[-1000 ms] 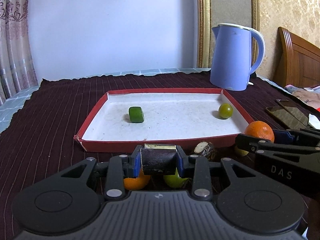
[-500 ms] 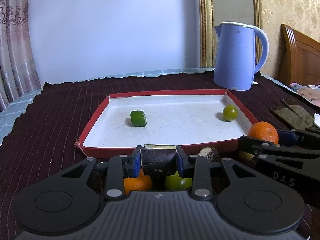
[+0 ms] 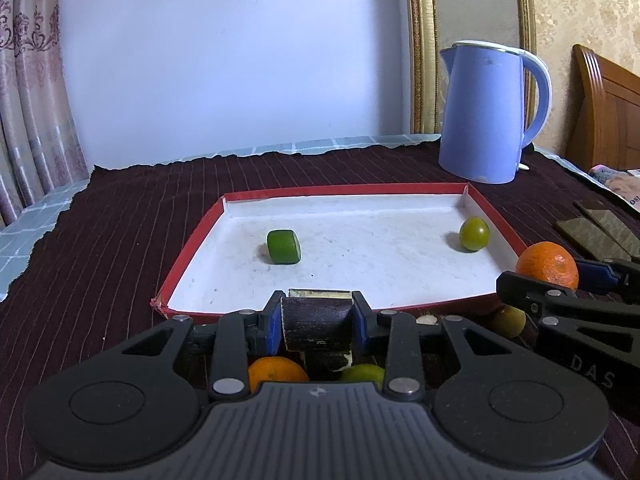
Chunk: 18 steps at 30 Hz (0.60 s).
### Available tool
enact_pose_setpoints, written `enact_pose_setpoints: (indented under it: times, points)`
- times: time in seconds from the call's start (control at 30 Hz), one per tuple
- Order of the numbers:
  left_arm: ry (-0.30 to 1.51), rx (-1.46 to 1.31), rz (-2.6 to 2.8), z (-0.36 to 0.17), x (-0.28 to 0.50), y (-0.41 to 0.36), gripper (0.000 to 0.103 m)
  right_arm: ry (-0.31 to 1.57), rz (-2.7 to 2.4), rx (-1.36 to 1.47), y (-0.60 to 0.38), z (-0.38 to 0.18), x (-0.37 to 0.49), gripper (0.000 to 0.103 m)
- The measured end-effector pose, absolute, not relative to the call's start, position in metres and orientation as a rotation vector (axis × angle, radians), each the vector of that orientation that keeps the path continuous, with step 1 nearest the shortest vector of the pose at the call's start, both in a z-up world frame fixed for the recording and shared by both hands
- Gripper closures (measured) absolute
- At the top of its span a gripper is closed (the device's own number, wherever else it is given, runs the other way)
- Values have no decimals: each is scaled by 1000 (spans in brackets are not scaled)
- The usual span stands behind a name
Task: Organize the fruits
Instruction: 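Carry the wooden piece and orange over the tray with both tools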
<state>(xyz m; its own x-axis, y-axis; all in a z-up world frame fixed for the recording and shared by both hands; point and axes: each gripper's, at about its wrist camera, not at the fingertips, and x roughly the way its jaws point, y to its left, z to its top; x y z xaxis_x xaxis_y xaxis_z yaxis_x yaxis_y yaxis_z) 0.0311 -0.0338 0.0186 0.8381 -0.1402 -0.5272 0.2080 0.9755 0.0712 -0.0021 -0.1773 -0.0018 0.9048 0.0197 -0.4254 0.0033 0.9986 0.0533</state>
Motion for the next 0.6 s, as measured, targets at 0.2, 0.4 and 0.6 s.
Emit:
enact_pose_setpoints:
  times: [0.2,0.4,0.6]
  points:
    - [558,129,-180,20,40,-36,69,434,8,44,-177,2,2,62]
    - [567,132,-169,21,49,-38,69,424,11,28,-175,7,7,62]
    - [568,151,-151,21,58,-41,70,428,12,22,-173,9,15,62]
